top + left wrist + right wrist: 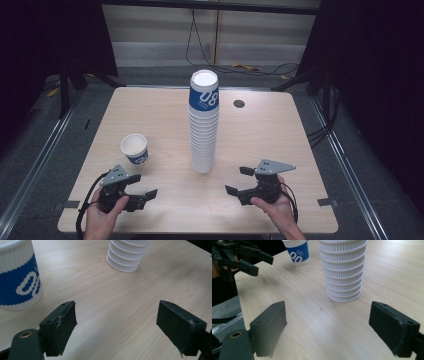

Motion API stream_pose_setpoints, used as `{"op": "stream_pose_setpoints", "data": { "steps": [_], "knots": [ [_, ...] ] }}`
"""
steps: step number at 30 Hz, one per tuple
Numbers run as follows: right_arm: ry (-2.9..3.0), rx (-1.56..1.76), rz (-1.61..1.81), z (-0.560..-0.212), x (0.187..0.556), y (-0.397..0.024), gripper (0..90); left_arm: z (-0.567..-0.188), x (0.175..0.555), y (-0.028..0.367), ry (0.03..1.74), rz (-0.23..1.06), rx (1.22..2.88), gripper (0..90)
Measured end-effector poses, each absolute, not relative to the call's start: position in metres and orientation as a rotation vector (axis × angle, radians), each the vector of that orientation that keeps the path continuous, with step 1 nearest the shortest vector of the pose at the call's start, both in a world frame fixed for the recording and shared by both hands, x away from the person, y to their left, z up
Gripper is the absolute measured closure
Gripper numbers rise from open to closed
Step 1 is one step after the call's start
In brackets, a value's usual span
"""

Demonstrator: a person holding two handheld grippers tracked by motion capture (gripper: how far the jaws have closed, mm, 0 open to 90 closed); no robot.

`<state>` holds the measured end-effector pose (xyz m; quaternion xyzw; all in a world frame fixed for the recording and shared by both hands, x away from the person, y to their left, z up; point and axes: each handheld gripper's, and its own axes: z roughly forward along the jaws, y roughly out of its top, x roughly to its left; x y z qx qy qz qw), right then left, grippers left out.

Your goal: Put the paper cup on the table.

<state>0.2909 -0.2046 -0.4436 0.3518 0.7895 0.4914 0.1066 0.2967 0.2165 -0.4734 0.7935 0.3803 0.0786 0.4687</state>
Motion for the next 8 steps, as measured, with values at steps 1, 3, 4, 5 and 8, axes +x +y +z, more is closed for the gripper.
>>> {"op": "stream_pose_setpoints", "data": {
  "steps": [1,3,4,5,8],
  "knots": [
    [2.321,1.036,1.424,-0.445,0.289,-0.204,14.1,-0.474,0.295,0.217,0.927,0.193,1.954,16.0],
    [2.313,1.044,1.409,-0.448,0.287,-0.203,14.1,-0.477,0.292,0.219,0.921,0.164,1.969,16.0],
    [2.309,1.055,1.399,-0.450,0.287,-0.203,14.1,-0.477,0.292,0.219,0.921,0.164,1.969,16.0],
    [2.303,1.063,1.389,-0.452,0.287,-0.202,14.1,-0.479,0.290,0.221,0.890,0.143,2.002,16.0],
    [2.295,1.086,1.373,-0.456,0.287,-0.201,14.3,-0.479,0.289,0.223,0.874,0.168,2.005,16.0]
  ]
}}
